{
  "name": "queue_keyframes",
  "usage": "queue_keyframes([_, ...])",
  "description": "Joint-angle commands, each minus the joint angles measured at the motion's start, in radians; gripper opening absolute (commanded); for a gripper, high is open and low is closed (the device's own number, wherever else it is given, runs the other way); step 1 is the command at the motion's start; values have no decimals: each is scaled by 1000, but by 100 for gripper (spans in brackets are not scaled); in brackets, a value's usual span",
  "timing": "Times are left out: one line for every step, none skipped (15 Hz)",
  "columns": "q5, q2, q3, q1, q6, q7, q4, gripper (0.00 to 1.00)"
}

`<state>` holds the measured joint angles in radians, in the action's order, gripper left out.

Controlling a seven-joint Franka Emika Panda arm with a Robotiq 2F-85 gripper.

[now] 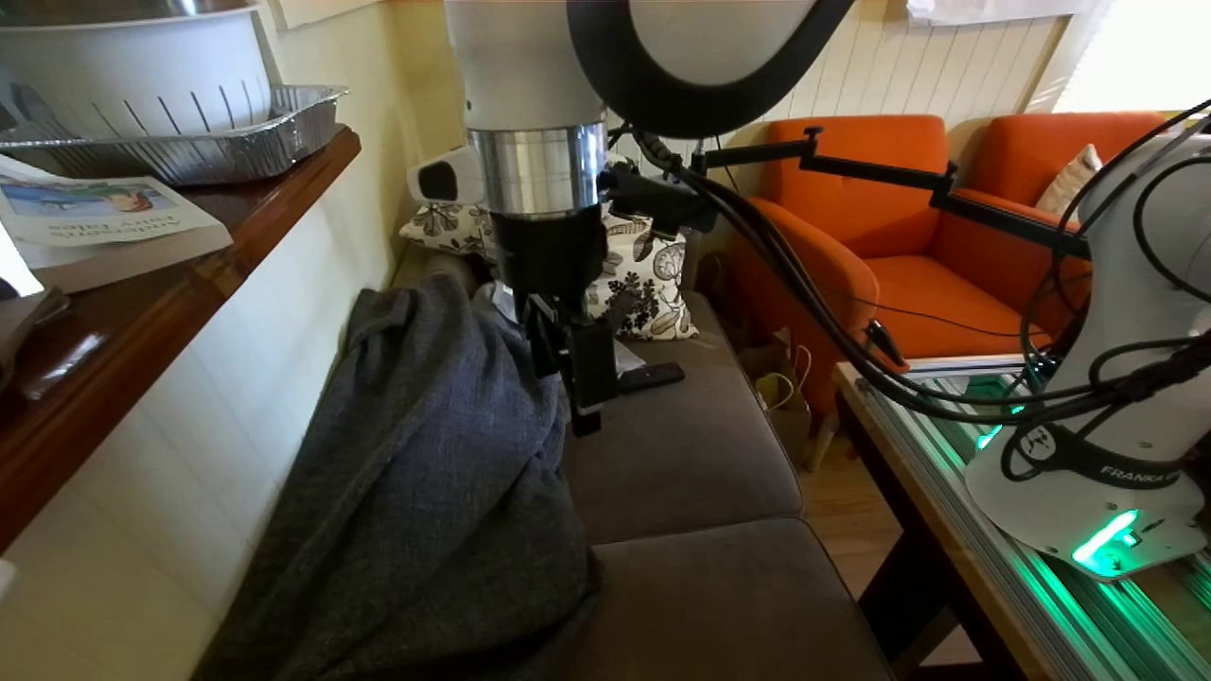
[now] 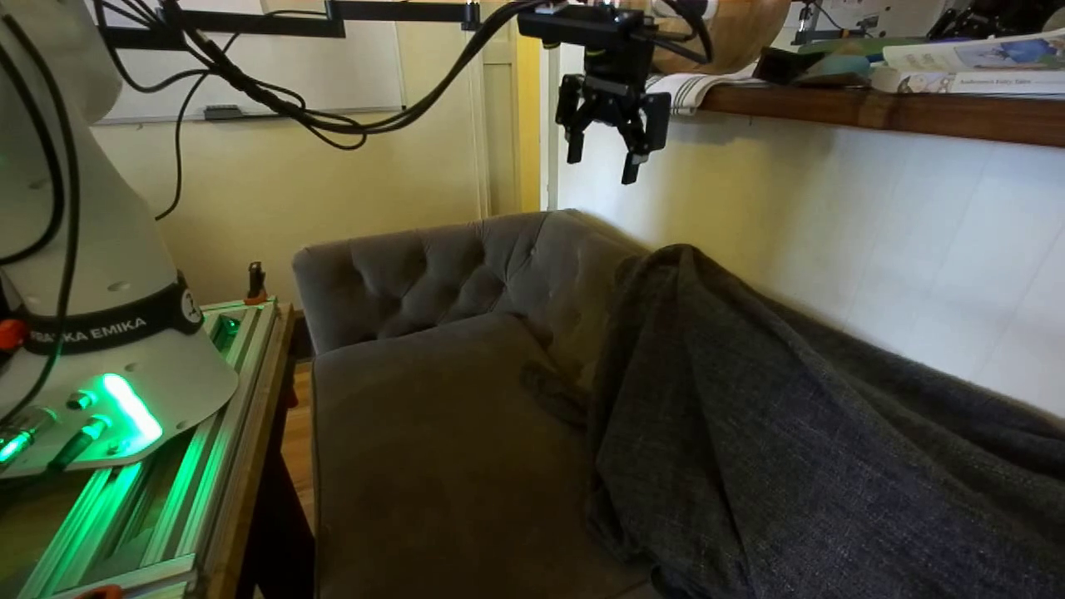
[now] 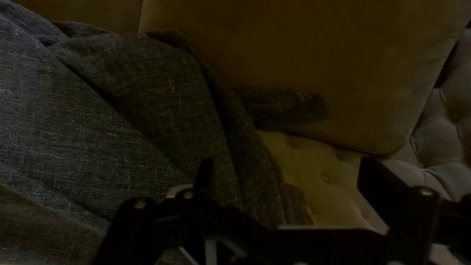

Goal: Pull the blanket to the left

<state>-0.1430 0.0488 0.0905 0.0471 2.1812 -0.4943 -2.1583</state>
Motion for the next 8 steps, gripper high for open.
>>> queue_keyframes([5,27,-48,-17,25,17,8,100])
queue_keyframes([39,49,-67,-4,41,15,9,100])
queue_keyframes([28,69,-90,7,89,10,3,100])
queue_keyframes([49,98,-115,22,128,29,3,100])
queue_keyframes([40,122,-141,30,180,26,1,100])
queue_keyframes([57,151,-162,41,219,38,0,100])
queue_keyframes([63,174,-182,49,278,46,-15,100])
queue_keyframes([81,195,-196,55,320,57,-27,100])
